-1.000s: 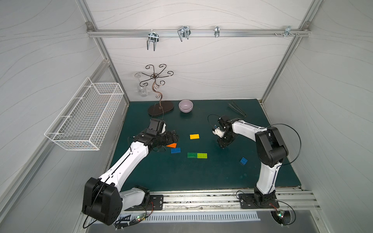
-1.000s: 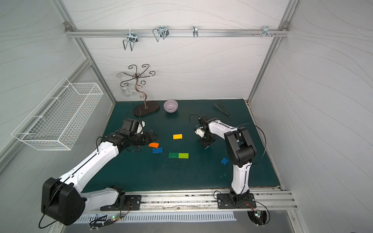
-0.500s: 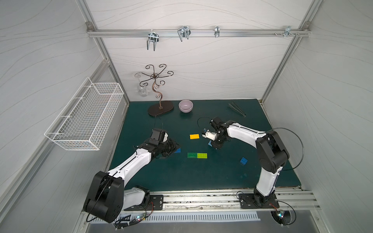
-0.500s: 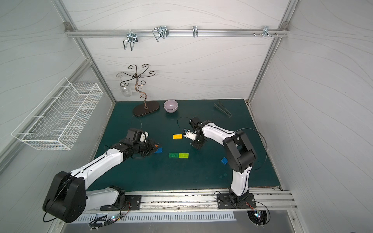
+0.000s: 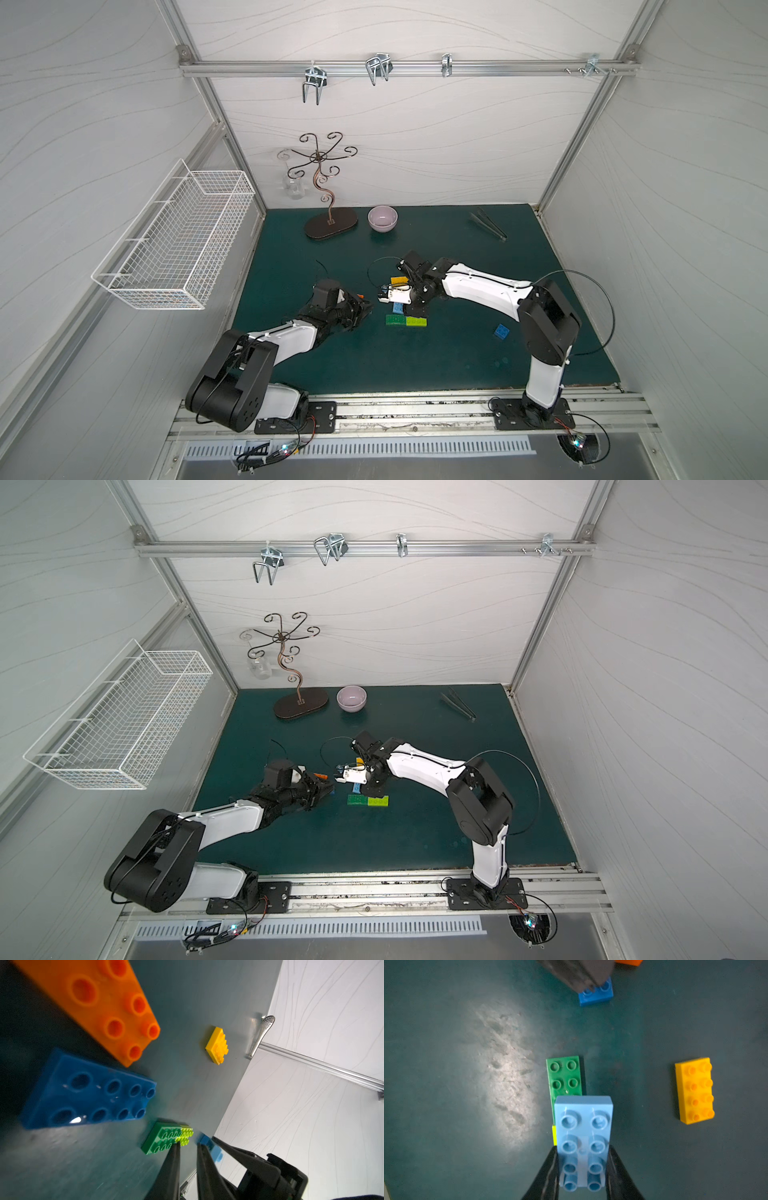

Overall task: Assemble a small pinwheel with lego
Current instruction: Assemble the lego brick with the lego brick.

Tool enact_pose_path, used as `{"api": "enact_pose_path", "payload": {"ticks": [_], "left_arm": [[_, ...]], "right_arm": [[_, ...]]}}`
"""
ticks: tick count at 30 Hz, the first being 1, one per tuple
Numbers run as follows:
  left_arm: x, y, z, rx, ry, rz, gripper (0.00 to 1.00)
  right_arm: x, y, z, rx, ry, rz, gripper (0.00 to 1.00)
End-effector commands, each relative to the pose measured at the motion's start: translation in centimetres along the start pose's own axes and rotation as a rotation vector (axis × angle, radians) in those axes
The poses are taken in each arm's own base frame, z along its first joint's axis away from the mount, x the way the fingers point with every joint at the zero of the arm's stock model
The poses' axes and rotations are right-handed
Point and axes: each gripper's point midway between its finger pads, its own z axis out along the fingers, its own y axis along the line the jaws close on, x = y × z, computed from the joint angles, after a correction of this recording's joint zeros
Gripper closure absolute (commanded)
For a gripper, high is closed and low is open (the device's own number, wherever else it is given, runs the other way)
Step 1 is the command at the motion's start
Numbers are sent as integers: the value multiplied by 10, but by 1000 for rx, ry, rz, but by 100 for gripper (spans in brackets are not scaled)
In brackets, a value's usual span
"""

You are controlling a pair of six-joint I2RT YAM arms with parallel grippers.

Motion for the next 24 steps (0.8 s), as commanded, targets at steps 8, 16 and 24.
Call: {"api": "enact_pose_path", "payload": {"ticks": [8,16,24], "left_arm": [[-3,2,-5,31,-24,-15,79],[-2,2,-8,-4,-20,7,77],[-1,-4,-10,-5,-20,38,77]], "right_arm": [[20,5,20,-30,115,-47,78],[27,6,27,-47,155,-44,76],[26,8,28,-62,151,-32,72]]}}
